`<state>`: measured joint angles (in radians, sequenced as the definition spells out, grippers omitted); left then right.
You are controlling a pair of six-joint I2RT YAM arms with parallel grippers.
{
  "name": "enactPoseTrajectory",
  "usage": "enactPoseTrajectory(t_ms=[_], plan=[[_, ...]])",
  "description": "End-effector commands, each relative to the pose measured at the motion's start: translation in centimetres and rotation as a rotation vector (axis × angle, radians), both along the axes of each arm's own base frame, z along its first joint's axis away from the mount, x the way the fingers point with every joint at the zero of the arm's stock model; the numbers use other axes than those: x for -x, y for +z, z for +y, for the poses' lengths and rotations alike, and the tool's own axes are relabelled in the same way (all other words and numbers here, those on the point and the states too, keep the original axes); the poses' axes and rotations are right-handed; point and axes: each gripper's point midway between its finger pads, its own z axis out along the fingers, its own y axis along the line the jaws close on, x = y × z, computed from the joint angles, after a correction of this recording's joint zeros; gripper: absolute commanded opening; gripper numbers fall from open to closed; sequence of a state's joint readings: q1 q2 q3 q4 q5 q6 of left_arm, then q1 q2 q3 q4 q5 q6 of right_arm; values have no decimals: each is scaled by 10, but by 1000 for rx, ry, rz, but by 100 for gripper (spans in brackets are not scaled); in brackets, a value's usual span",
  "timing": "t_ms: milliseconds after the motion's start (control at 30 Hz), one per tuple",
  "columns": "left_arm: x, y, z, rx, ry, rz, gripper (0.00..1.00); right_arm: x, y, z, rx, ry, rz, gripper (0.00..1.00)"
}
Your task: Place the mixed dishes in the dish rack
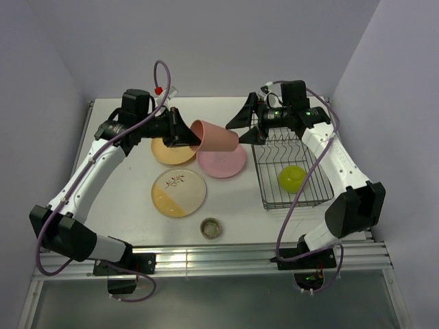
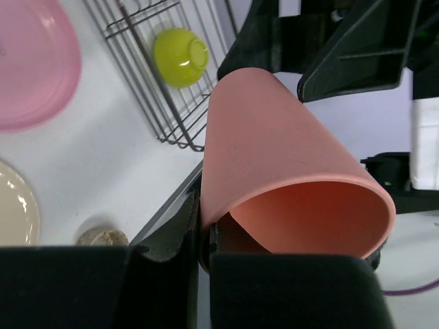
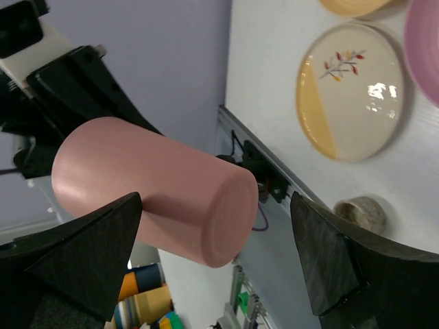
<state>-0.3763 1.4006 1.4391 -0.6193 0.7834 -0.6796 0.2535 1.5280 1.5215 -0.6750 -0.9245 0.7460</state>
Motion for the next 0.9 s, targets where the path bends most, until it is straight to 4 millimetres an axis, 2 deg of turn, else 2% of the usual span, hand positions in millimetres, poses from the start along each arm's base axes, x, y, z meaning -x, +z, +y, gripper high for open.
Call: enactPoseTrajectory(t_ms=[0,167,333,400,433,500,533,567,700,867], plan=[[-5,43,-10,183,-62,-46,0,13,32,7,-132,80,-93,95],[-10,56,-12,303,-71,3,0,20,50,12,-212,99,-102,95],[-11,51,-15,337,-90,48,0,21,63,22,-266,125,-103,95],[-12,50,-17,359,-95,65,0,28,71,28,-303,150,-135,95],[-12,54,-17,370,-101,44,0,31,75,29,-333,141,-91,95],[-15,56,-18,382,-104,45,0,39,85,29,-412,153,-159,95],[-14,57,-19,388,-110,44,0,42,89,28,-450,141,-92,95],[-16,57,-20,401,-112,45,0,46,89,27,-473,150,-118,94],[-15,58,-21,443,-124,58,0,54,87,32,-440,162,-113,94],[-11,58,-21,489,-134,87,0,66,99,35,-441,181,-146,93]])
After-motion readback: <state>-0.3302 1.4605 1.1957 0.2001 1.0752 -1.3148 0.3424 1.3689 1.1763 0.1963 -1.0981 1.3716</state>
